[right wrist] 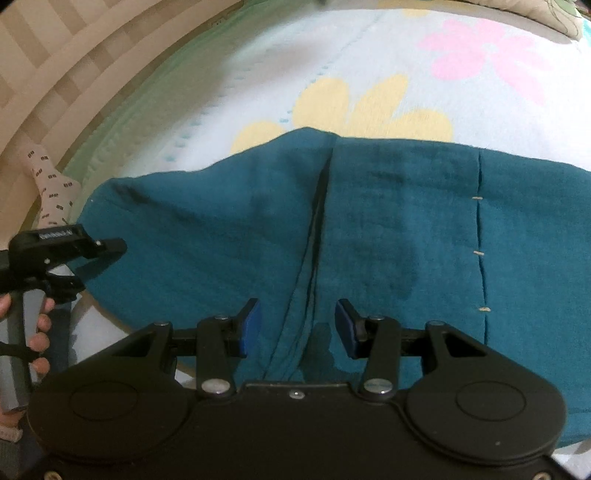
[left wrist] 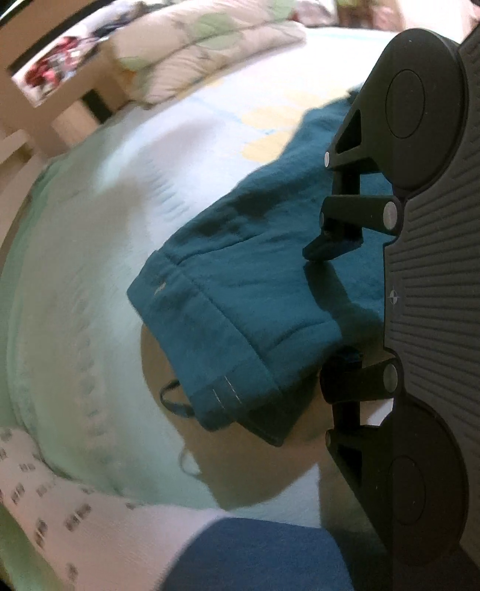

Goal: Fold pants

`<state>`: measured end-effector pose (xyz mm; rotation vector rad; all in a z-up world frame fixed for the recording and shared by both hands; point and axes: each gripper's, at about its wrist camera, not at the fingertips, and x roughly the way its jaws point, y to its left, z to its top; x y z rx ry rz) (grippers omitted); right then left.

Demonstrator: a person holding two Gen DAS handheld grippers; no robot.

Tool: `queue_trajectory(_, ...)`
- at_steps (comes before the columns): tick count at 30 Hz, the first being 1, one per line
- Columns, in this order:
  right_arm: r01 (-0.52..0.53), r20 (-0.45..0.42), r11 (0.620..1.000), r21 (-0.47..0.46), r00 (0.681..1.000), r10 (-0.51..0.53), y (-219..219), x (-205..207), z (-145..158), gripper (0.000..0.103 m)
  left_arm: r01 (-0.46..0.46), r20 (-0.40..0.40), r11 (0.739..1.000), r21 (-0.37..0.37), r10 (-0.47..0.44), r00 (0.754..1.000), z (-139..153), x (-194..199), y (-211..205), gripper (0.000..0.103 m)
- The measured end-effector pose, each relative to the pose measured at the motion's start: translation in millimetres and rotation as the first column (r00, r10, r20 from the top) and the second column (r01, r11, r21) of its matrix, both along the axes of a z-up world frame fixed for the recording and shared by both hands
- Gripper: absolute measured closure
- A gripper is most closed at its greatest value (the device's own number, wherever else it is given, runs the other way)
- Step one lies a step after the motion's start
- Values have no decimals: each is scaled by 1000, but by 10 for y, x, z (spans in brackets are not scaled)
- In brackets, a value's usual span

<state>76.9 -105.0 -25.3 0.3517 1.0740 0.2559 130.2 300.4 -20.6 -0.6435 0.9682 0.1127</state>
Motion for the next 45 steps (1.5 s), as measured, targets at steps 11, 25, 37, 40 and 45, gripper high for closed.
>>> queue_trajectory(11,-44,-37,999,-3,998,44,114,-42,-177,82,28,49,990,137,-35,998,285,-60,-200,97)
queue_trajectory(25,246,34,967,70,968,-249,-1353,-470,144,75,447,234,690,570,-657,717,1431,-477,-2547,98)
queue_trajectory(37,467,-35,880,88,884,-466,-2278,-749,50,73,788,-52,391,476,-881,469,323,-837,-3691,92)
queue_trajectory(40,432,-27,894,124,902,-432,-2200,-706,58,72,784,-42,378,492,-889,455,447,-831,-3682,89)
queue_trajectory(45,347,-4,925,155,937,-350,-2005,-547,27,45,765,28,428,482,-880,475,730,-872,-3421,88)
